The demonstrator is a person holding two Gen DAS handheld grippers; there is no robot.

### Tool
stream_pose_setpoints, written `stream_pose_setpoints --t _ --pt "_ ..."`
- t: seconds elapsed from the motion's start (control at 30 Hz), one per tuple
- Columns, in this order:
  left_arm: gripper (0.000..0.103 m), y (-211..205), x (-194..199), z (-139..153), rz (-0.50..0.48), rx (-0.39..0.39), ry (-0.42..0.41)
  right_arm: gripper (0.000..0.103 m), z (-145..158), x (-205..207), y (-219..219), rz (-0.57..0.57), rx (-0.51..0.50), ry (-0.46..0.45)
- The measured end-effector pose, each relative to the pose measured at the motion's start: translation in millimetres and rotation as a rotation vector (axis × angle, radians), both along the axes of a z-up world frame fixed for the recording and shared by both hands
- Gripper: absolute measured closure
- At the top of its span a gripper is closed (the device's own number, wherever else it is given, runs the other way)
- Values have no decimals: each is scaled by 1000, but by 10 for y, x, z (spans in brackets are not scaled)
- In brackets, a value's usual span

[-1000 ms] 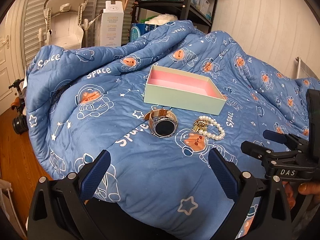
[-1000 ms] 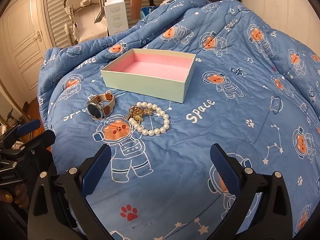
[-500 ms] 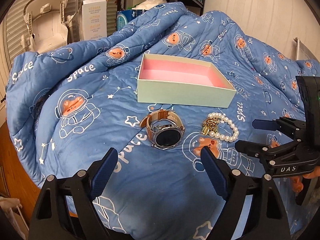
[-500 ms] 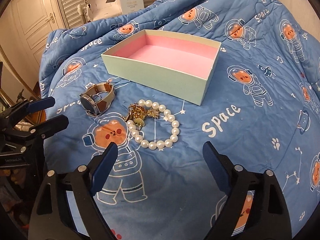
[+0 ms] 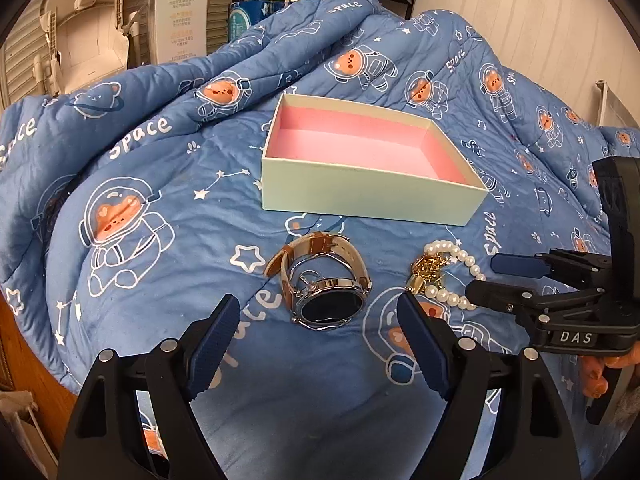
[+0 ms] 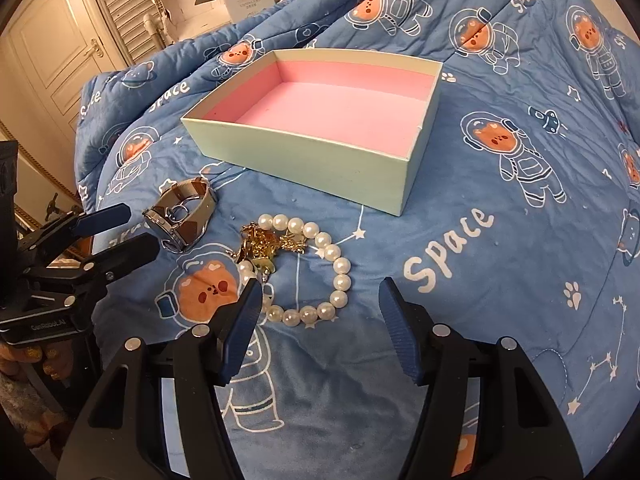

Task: Organize jewelry
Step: 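Reach the left gripper to the watch while the right gripper reaches the pearl bracelet, then close the left gripper on the watch while the right gripper grasps the pearl bracelet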

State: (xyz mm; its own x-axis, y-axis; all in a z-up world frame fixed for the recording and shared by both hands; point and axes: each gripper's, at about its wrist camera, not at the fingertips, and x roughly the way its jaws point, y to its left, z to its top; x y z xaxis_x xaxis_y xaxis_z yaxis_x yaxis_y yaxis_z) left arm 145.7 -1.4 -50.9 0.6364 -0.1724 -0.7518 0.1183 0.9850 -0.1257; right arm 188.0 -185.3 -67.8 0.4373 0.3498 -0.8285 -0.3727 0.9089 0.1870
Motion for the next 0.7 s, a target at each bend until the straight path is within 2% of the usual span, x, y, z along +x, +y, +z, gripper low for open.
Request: stream_pose_setpoints --t 0.07,0.17,0.33,0.4,0.47,0.7 --pt "25 -30 43 -41 11 16 3 45 -33 13 34 12 -13 2" --pt "35 -73 102 -99 12 29 14 53 -77 58 25 2 -9 13" --pt "53 -98 128 -163 14 18 29 81 -127 138 -18 -33 15 51" --pt "54 -115 118 -161 18 27 24 83 -130 132 -13 -30 11 45" --pt "55 -121 110 -155 15 30 22 89 -129 122 -19 -32 7 42" --pt "55 -30 35 -70 25 -18 3 93 -29 44 -60 -18 22 14"
